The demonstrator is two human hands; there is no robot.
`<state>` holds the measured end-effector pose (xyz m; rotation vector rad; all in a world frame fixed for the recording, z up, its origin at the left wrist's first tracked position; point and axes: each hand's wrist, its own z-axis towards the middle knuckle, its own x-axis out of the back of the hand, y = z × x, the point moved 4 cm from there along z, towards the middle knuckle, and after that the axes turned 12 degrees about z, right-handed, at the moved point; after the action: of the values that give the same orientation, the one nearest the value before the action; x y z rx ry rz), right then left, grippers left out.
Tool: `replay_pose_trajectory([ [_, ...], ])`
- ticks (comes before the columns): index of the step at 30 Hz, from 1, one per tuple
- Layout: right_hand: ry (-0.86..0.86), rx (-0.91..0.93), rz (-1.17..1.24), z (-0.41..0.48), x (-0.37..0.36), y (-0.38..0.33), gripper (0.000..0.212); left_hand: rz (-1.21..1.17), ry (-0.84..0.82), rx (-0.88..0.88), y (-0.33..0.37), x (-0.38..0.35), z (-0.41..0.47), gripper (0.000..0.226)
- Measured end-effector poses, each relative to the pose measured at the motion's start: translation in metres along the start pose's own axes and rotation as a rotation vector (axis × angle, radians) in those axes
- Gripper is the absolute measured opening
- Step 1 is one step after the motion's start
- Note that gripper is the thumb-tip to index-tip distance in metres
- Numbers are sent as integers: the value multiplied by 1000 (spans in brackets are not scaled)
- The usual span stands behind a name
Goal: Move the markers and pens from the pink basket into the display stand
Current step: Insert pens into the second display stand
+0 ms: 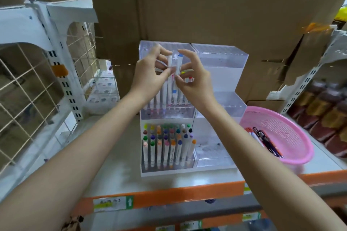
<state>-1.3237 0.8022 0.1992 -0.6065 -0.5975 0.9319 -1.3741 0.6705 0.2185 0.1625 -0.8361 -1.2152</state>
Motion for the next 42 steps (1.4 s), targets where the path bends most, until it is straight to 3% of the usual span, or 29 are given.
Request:
replay_pose_trajectory([
  [13, 54, 37, -58, -4, -4, 2, 53, -39, -85, -30, -11, 1, 9, 28],
  [30, 56, 54, -97, -6, 1, 9, 55, 220, -127, -280, -9, -7, 4, 36],
  [39, 54, 52, -99, -10, 5, 8, 54, 355, -232, -376, -7, -11, -3, 23],
  [42, 55, 51, -102, -13, 6, 6, 56, 404, -172, -389, -10, -13, -7, 25],
])
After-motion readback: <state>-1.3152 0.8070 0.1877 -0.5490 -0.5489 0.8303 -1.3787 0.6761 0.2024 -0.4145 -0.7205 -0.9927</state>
